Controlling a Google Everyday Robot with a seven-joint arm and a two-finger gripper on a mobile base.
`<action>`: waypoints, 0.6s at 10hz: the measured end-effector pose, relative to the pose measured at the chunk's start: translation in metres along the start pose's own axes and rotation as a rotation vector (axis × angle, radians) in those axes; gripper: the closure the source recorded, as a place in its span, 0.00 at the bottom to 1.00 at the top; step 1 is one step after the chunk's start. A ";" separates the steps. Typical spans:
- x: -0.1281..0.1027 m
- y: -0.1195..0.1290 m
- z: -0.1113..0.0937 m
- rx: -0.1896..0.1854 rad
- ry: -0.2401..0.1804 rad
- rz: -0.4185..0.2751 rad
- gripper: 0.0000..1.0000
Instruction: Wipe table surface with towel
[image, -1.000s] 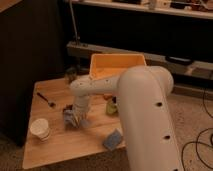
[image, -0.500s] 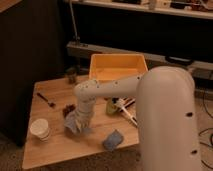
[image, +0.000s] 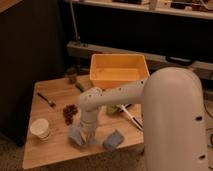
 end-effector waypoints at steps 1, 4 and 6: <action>0.003 -0.010 -0.005 0.013 -0.014 0.041 1.00; 0.002 -0.061 -0.021 0.038 -0.047 0.159 1.00; -0.014 -0.092 -0.015 0.049 -0.048 0.222 1.00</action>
